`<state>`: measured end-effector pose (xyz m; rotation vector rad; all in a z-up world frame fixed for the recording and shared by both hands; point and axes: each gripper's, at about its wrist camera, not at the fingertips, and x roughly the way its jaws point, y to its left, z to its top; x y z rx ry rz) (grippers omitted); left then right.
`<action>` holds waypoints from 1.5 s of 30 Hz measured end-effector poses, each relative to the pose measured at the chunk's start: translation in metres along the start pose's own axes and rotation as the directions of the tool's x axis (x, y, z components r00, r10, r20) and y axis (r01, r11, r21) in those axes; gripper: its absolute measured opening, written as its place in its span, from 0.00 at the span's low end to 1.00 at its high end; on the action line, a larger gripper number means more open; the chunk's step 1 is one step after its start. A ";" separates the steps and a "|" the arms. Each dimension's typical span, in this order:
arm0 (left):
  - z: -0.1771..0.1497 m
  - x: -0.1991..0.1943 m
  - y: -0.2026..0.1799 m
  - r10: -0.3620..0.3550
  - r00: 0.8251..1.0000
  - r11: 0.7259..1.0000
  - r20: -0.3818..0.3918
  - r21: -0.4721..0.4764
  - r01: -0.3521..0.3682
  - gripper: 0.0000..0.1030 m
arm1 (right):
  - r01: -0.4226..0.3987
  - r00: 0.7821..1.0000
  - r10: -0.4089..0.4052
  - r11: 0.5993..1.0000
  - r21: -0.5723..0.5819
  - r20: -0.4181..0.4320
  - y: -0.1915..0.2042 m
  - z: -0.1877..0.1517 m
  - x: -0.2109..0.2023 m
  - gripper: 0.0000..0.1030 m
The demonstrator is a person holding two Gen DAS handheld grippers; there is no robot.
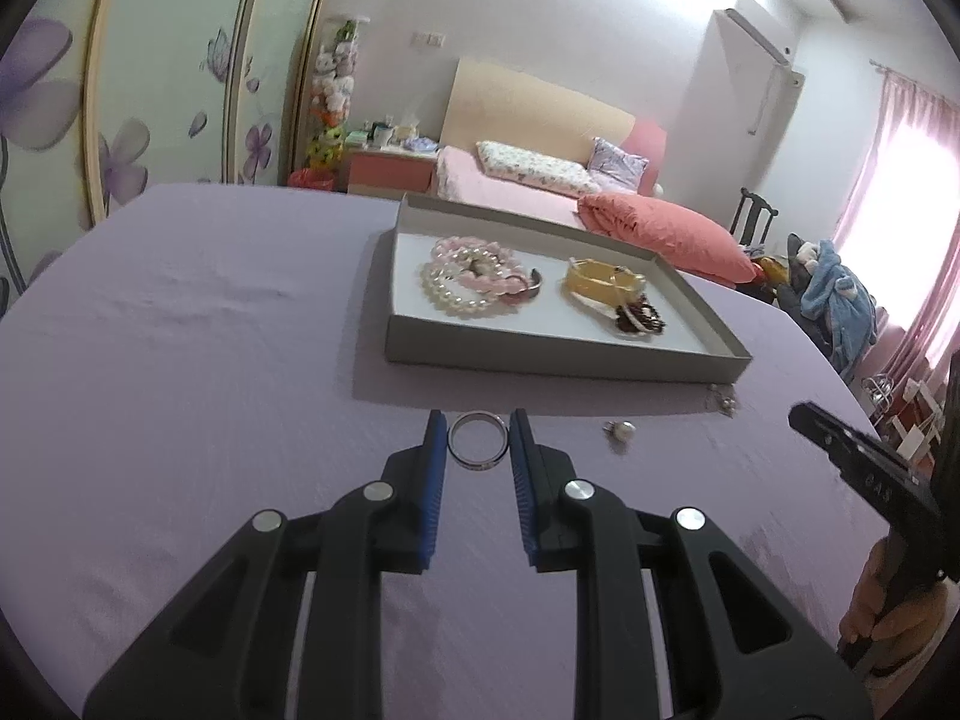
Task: Organize jewelry
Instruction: 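Carry the silver ring and pearl earring over the grey tray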
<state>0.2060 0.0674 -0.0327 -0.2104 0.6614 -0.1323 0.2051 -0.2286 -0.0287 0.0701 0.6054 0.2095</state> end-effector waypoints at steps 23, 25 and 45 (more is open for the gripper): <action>0.005 -0.049 -0.038 -0.022 0.974 0.992 0.224 0.128 -0.007 0.21 | -0.037 0.980 0.038 0.999 -0.010 0.195 0.009 0.012 -0.037 0.16; 0.005 -0.048 -0.039 -0.023 0.974 0.992 0.226 0.130 -0.007 0.21 | -0.036 0.980 0.038 0.999 -0.010 0.195 0.009 0.012 -0.037 0.16; 0.027 -0.050 -0.041 0.004 0.960 0.988 0.281 0.149 -0.048 0.21 | -0.019 0.970 0.025 0.999 -0.027 0.243 0.007 0.029 -0.040 0.16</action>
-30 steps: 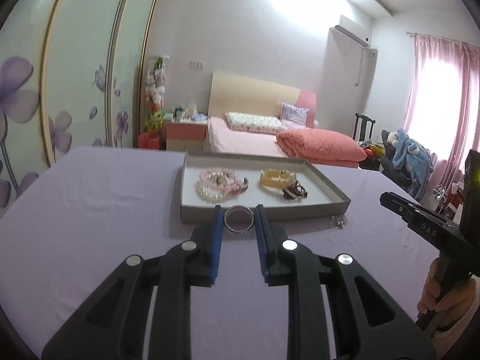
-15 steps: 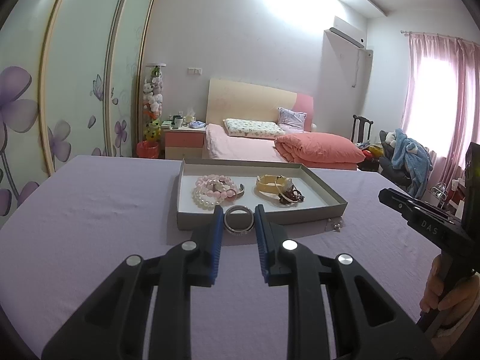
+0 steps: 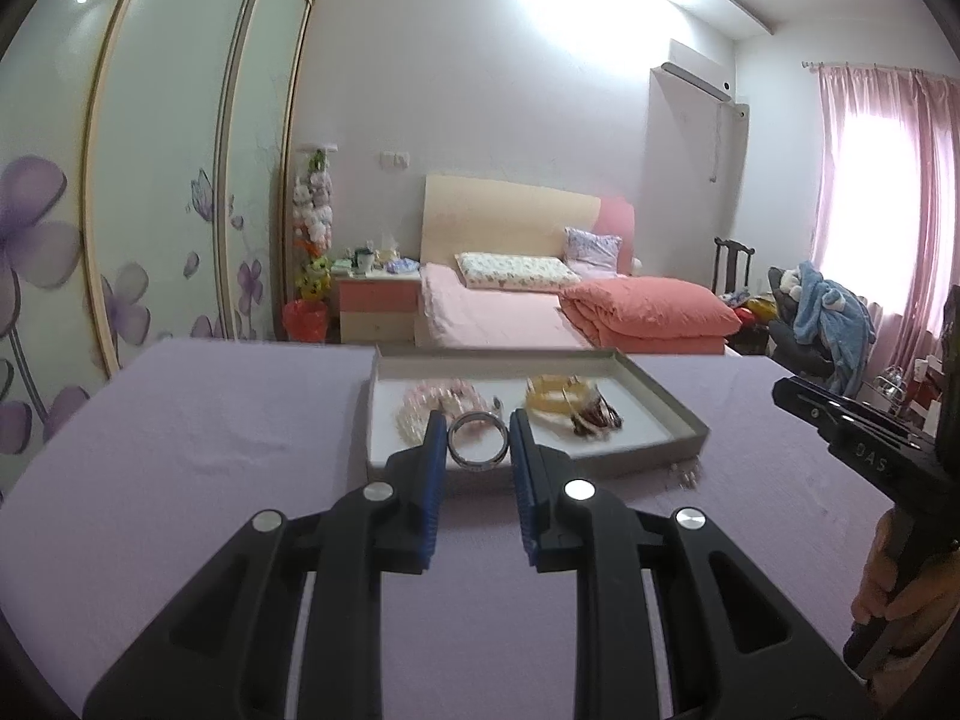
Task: Organize jewelry
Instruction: 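Carry the silver ring and pearl earring over the grey tray, then lower the ring and earring into the tray and open both tools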
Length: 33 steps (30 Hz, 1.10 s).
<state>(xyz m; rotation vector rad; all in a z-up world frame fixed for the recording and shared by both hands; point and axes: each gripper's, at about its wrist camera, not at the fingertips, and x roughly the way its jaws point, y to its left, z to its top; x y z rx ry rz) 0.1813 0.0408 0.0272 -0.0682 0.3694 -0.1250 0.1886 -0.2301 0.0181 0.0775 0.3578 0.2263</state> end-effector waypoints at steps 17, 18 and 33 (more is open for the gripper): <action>0.046 0.106 -0.004 0.032 0.999 0.999 0.027 0.019 -0.032 0.21 | -0.027 1.000 0.027 1.000 -0.014 0.009 0.001 0.050 0.096 0.16; 0.046 0.112 -0.005 0.038 0.999 0.999 0.028 0.026 -0.038 0.21 | -0.029 1.000 0.029 1.000 -0.006 0.000 0.000 0.051 0.104 0.16; 0.021 0.184 -0.003 0.028 0.995 0.999 -0.092 0.017 -0.027 0.21 | -0.061 0.990 0.070 0.995 0.075 -0.124 -0.008 0.032 0.159 0.57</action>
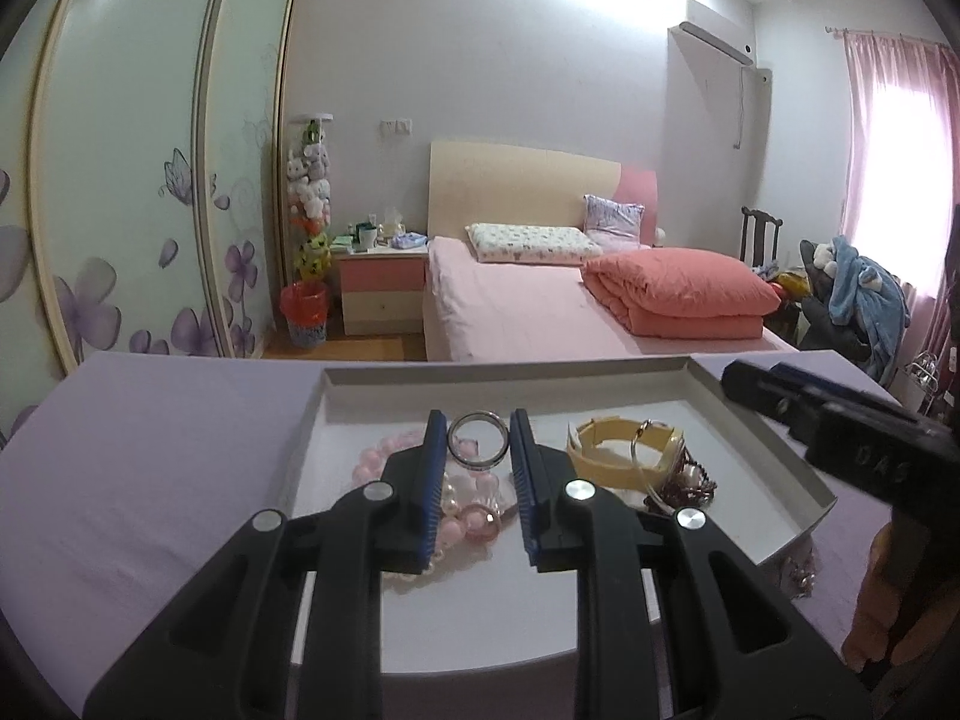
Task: Organize jewelry
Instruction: 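Lower the ring and earring into the tray and open both tools, then lift both tools back toward the remaining pearl earrings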
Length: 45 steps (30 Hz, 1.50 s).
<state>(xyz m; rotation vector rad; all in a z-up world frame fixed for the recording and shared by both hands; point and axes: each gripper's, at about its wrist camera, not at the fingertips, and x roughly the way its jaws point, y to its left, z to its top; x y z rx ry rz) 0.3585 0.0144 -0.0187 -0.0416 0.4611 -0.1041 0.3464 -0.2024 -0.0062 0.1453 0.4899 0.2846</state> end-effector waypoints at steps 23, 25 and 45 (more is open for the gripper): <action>-0.004 0.006 0.016 -0.018 0.999 0.997 -0.030 -0.074 0.015 0.41 | 0.022 1.000 -0.022 1.000 0.017 -0.006 -0.006 -0.003 0.004 0.57; -0.003 0.006 0.017 -0.017 0.999 0.997 -0.029 -0.076 0.014 0.41 | 0.023 1.000 -0.023 1.000 0.016 -0.006 -0.007 -0.004 0.003 0.57; -0.034 -0.078 -0.008 -0.086 0.993 0.996 -0.080 -0.041 0.083 0.61 | 0.059 0.996 -0.063 0.996 -0.072 -0.064 -0.010 -0.046 -0.078 0.68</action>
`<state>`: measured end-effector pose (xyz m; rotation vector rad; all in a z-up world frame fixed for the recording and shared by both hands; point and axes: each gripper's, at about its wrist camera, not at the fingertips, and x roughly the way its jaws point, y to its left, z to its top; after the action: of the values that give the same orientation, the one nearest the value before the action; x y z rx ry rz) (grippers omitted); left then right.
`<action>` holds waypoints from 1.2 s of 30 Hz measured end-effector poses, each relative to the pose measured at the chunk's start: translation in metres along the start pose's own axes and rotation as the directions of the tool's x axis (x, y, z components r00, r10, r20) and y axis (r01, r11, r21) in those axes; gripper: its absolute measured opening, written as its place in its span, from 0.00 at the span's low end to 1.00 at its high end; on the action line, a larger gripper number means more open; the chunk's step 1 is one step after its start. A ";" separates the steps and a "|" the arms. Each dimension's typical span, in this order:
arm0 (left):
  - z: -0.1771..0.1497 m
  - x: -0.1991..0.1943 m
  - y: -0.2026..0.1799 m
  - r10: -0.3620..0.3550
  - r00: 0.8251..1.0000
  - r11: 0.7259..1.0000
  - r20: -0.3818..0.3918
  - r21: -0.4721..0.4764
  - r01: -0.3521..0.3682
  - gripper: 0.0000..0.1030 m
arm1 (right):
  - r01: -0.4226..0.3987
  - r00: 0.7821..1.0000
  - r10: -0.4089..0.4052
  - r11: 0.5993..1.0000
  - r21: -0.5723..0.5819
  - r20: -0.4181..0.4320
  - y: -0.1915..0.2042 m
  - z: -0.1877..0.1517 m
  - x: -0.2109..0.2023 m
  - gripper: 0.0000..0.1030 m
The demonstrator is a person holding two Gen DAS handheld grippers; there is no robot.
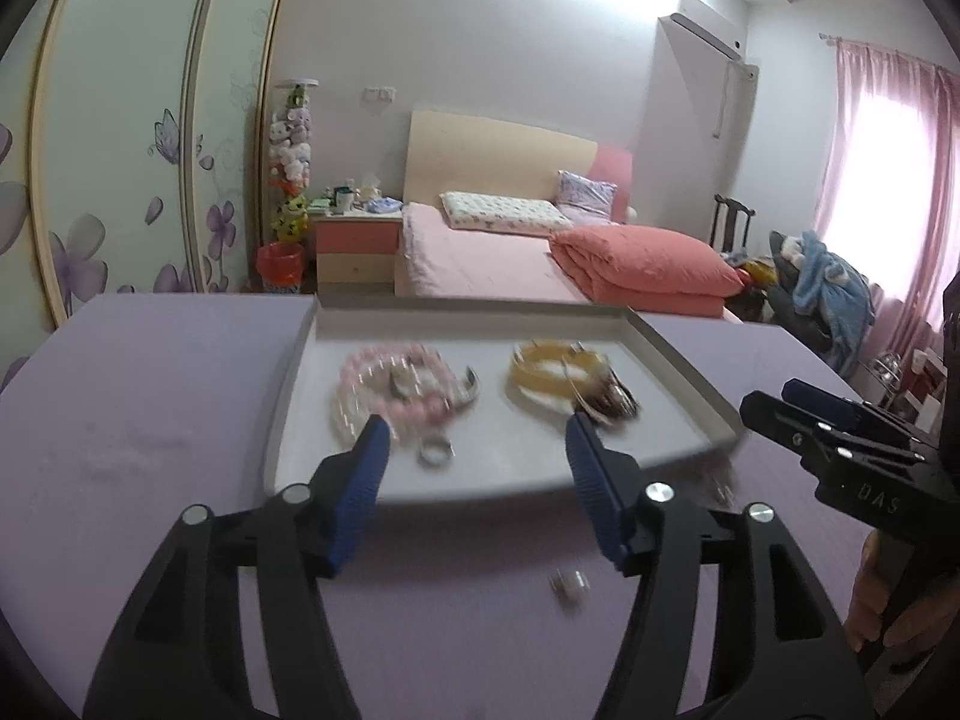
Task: Organize jewelry
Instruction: 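Lift both tools back toward the remaining pearl earrings, then hold a pearl earring in the left tool while the right tool approaches the other earring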
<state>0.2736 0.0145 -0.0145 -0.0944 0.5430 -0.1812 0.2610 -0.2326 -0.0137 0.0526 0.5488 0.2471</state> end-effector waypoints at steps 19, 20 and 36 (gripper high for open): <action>-0.049 0.032 -0.048 0.049 0.954 0.998 -0.297 0.051 -0.035 0.56 | 0.067 0.997 -0.064 0.993 0.096 -0.032 -0.032 -0.055 -0.053 0.74; -0.049 0.034 -0.048 0.050 0.950 0.998 -0.308 0.043 -0.038 0.52 | 0.064 0.998 -0.062 0.993 0.098 -0.030 -0.033 -0.055 -0.054 0.74; -0.044 0.057 -0.061 0.095 0.933 0.994 -0.347 0.075 -0.073 0.15 | 0.044 0.998 -0.039 0.993 0.111 -0.045 -0.035 -0.058 -0.052 0.74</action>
<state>0.2893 -0.0585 -0.0727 0.0224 0.8957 -0.1311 0.1954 -0.2806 -0.0409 0.1448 0.6053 0.1767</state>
